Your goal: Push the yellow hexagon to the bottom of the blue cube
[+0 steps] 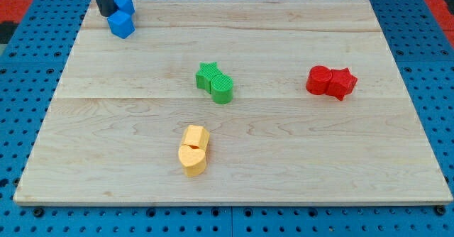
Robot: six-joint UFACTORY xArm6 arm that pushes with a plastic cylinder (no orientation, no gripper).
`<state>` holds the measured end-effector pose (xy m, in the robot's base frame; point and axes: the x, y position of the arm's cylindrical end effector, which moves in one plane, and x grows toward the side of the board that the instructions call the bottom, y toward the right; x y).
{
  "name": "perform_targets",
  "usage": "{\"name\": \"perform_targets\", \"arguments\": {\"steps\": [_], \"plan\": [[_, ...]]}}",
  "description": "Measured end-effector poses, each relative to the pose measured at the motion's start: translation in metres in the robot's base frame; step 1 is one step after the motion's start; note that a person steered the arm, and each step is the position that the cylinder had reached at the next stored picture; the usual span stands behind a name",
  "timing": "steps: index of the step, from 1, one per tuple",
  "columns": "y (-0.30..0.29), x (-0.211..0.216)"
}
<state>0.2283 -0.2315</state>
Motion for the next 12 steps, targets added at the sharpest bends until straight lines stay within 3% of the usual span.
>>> {"name": "perform_targets", "arguments": {"steps": [2, 3, 4, 5, 6, 8, 9, 12], "plan": [[0.019, -0.008], [-0.022, 0.021], [-0.033, 0.09], [0.047, 0.18], [0.159, 0.21], [0.236, 0.301], [0.254, 0.316], [0.082, 0.307]]}}
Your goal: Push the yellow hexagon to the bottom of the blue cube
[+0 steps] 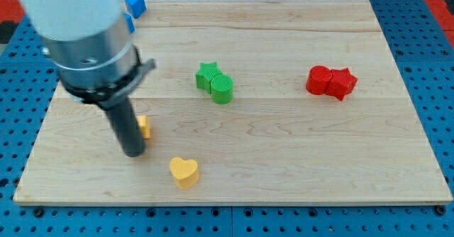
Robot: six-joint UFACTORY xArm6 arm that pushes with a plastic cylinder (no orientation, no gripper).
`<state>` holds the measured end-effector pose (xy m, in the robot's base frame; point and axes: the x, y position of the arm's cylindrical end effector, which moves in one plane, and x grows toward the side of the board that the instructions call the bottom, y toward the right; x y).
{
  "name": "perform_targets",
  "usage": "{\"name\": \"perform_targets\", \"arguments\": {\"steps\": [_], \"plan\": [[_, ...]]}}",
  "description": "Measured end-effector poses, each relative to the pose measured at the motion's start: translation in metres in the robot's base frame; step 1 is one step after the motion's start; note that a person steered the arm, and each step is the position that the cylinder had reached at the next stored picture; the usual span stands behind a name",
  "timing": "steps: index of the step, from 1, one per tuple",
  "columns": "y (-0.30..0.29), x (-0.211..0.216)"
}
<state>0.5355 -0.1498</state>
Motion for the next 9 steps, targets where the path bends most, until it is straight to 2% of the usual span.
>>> {"name": "perform_targets", "arguments": {"steps": [1, 2, 3, 4, 5, 6, 8, 9], "plan": [[-0.008, -0.017], [0.045, -0.012], [0.031, -0.046], [-0.058, -0.064], [-0.057, -0.054], [-0.105, -0.045], [-0.057, -0.074], [-0.087, -0.097]]}}
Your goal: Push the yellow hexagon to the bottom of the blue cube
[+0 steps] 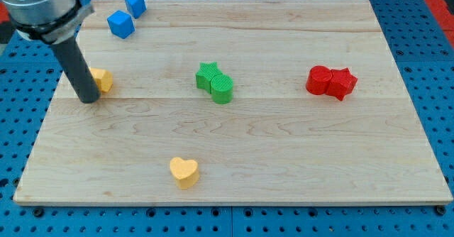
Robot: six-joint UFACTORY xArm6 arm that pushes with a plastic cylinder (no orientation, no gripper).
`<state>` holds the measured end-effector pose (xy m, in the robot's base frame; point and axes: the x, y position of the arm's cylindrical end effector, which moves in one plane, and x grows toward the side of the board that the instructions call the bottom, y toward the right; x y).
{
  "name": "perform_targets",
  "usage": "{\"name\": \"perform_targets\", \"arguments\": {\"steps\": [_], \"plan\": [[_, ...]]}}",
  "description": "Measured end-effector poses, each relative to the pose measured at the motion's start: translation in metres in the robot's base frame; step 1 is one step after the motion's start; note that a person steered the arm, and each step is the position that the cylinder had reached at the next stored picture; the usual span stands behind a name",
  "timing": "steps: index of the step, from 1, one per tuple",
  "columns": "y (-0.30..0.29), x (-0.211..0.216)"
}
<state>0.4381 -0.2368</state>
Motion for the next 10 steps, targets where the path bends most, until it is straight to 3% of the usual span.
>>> {"name": "perform_targets", "arguments": {"steps": [3, 8, 9, 10], "plan": [[0.028, -0.003], [0.01, -0.072], [0.017, -0.071], [0.067, 0.005]]}}
